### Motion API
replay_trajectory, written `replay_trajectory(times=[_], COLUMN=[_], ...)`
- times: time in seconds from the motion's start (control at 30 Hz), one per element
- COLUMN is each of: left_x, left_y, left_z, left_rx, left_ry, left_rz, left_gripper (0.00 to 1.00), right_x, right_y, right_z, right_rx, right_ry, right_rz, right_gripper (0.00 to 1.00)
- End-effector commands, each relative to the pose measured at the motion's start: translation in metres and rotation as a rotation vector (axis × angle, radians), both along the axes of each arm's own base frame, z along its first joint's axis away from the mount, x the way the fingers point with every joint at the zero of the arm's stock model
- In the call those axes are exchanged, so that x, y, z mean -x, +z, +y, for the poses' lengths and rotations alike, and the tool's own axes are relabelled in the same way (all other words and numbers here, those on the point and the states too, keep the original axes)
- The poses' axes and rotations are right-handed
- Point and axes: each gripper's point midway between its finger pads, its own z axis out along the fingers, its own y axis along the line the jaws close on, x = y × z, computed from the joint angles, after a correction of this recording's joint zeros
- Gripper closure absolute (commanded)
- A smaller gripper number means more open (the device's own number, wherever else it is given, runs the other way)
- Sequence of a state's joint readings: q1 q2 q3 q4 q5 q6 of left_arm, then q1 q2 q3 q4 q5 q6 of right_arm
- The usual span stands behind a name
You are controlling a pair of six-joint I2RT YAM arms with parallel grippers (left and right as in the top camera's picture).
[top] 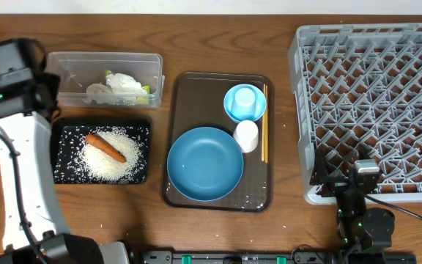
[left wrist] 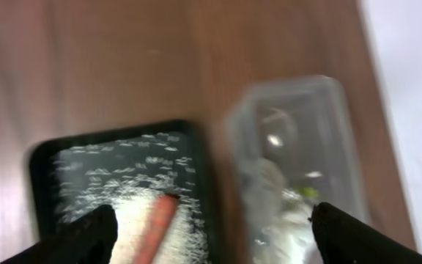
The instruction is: Sort waste into correct bins and load items into the dishwasher rack
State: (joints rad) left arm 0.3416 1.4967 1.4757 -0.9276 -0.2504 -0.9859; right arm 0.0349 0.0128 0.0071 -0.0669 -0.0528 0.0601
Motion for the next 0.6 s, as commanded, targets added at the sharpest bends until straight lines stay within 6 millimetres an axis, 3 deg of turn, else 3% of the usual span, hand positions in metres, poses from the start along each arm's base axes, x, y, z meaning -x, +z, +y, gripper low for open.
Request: replay_trajectory(times=[0.0, 0.47, 0.57], left_x=[0.011, 0.020, 0.020], left_y=[-0.014, -0.016, -0.016], left_z=[0.003, 0.012, 0.012], left_rx=[0.094, 0.099, 0.099], left_ry=[0.015, 0.050, 0.050], left_rz=[0.031, 0.044, 0.044], left_gripper=[0.10, 0.04, 0.03], right_x=[0.000, 0.000, 0.001], right_y=[-0.001, 0.001, 0.014], right_z=[0.001, 0.001, 0.012], right_rx=[-0.010, -0.013, -0.139], right_ry=[0.002, 0.004, 0.063], right_rz=[0.004, -0.005, -0.041], right_gripper=[0.01, 0.01, 0.01])
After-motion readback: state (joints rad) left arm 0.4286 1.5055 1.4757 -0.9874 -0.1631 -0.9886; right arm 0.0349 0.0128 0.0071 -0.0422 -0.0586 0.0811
